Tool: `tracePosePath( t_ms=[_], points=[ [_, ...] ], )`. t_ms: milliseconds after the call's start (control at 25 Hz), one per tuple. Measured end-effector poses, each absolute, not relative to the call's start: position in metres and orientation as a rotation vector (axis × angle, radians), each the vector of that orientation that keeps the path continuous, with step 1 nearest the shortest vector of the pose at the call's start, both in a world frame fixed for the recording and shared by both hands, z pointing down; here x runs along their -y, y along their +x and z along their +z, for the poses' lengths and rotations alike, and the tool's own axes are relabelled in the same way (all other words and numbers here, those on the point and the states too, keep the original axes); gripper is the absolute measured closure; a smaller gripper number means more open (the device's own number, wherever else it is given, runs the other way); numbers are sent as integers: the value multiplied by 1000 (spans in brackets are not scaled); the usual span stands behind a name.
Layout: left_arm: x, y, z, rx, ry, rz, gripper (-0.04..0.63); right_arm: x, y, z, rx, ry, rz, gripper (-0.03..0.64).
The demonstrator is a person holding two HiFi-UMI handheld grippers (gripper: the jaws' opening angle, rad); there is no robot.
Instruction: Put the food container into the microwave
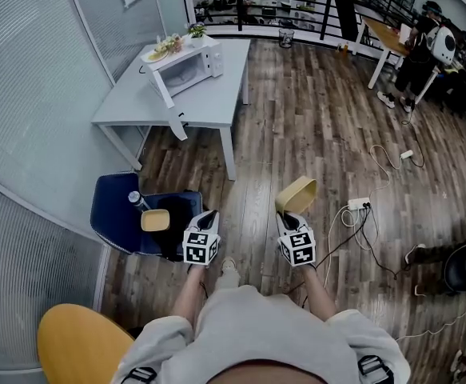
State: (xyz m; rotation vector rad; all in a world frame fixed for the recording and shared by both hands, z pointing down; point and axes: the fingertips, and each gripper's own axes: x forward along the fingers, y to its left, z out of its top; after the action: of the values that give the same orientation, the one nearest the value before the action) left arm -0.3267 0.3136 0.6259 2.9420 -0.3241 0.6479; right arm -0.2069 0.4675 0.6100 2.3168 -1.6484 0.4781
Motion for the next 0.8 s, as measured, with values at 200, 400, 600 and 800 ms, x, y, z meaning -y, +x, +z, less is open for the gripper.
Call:
tracePosePath(
  t_ms=[200,400,600,800],
  points=[
    [-304,-313,627,322,2943,640,584,-457,-196,613,1646,2306,479,600],
    [-287,-297,633,317,2938,636,584,-440,-180,617,1640,2303,479,600],
    [-262,-272,642,306,2929,630,584,-417,-159,626,1631,2297,487,600],
    [-233,-237,650,283,2918,618,584,-386,-131,633,1616,2287,494,600]
  ],
)
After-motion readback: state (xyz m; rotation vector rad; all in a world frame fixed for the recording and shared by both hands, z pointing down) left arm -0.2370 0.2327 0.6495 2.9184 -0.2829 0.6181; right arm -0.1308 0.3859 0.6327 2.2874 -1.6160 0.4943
